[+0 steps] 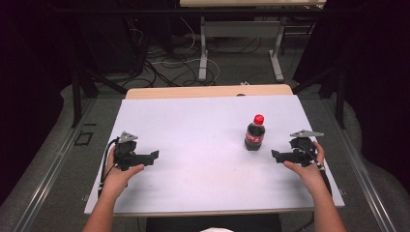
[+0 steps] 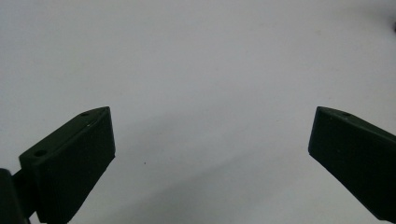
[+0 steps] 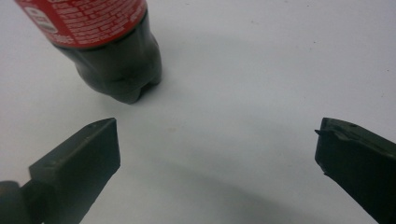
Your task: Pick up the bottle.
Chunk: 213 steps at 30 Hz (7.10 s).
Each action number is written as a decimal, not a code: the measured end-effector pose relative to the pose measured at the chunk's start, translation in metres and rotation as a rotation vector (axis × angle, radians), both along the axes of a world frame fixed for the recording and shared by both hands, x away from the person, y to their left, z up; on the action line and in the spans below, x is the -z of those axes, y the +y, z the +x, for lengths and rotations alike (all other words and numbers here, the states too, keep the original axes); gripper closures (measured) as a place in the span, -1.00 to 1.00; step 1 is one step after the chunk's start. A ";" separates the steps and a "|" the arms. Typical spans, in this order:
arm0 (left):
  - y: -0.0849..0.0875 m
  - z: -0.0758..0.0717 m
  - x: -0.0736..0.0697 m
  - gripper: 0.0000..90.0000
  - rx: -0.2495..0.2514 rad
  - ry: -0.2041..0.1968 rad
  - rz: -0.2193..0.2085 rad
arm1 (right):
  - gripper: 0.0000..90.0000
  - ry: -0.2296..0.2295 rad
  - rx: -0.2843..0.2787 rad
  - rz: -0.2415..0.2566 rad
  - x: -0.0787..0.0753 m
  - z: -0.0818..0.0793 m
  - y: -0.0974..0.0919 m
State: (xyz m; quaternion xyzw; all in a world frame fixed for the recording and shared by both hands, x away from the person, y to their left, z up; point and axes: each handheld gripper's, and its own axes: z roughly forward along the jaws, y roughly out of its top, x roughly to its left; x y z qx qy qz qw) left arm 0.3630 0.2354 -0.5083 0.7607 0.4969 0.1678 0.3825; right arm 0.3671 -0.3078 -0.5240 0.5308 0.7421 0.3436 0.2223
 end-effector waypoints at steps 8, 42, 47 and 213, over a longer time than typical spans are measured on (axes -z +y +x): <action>-0.008 -0.008 -0.015 -0.95 0.026 -0.025 -0.020 | -0.95 -0.030 -0.060 0.007 -0.014 -0.001 0.010; -0.018 -0.011 -0.013 -0.86 0.046 0.021 -0.042 | -0.40 -0.037 -0.255 -0.003 -0.019 0.050 0.066; -0.017 -0.011 -0.013 -0.86 0.049 0.020 -0.037 | -0.38 -0.051 -0.260 0.013 -0.017 0.051 0.065; -0.188 -0.034 -0.106 0.38 0.366 -0.048 -0.051 | -0.34 -0.071 -0.632 0.029 -0.042 -0.048 0.185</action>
